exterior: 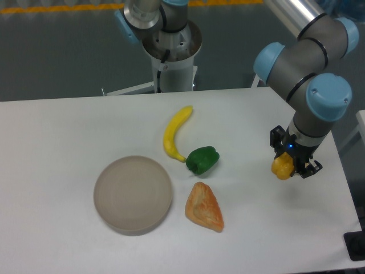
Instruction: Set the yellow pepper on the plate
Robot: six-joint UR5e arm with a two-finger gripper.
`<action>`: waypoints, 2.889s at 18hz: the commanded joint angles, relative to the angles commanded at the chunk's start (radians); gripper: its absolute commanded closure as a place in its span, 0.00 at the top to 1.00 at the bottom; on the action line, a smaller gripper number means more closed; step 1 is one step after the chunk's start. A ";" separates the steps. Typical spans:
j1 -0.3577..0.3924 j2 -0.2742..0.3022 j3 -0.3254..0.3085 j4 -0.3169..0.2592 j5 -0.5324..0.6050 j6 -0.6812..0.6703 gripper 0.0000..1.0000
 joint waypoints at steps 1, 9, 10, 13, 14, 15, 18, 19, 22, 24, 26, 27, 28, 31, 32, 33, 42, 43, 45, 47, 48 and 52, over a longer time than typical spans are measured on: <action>-0.002 0.000 0.000 0.000 0.000 0.000 0.41; -0.064 0.044 -0.063 -0.009 -0.011 -0.017 0.41; -0.083 0.061 -0.083 -0.009 -0.018 -0.029 0.41; -0.159 0.100 -0.135 -0.003 -0.063 -0.144 0.40; -0.182 0.103 -0.143 -0.002 -0.070 -0.178 0.40; -0.205 0.107 -0.150 -0.002 -0.080 -0.204 0.40; -0.288 0.109 -0.175 0.002 -0.083 -0.288 0.40; -0.310 0.109 -0.181 0.002 -0.089 -0.301 0.40; -0.354 0.106 -0.204 0.029 -0.162 -0.357 0.40; -0.376 0.104 -0.236 0.066 -0.233 -0.408 0.40; -0.399 0.103 -0.268 0.110 -0.239 -0.413 0.41; -0.413 0.101 -0.293 0.138 -0.239 -0.414 0.41; -0.425 0.101 -0.317 0.173 -0.239 -0.416 0.41; -0.455 0.094 -0.377 0.251 -0.239 -0.451 0.42; -0.465 0.090 -0.382 0.252 -0.239 -0.456 0.43; -0.474 0.081 -0.382 0.253 -0.238 -0.463 0.53; -0.491 0.127 -0.380 0.293 -0.229 -0.488 1.00; -0.482 0.141 -0.380 0.293 -0.213 -0.488 1.00; -0.465 0.169 -0.380 0.295 -0.094 -0.482 1.00; -0.448 0.179 -0.376 0.292 0.087 -0.468 1.00; -0.425 0.187 -0.379 0.291 0.122 -0.459 1.00; -0.274 0.204 -0.370 0.288 0.025 -0.326 1.00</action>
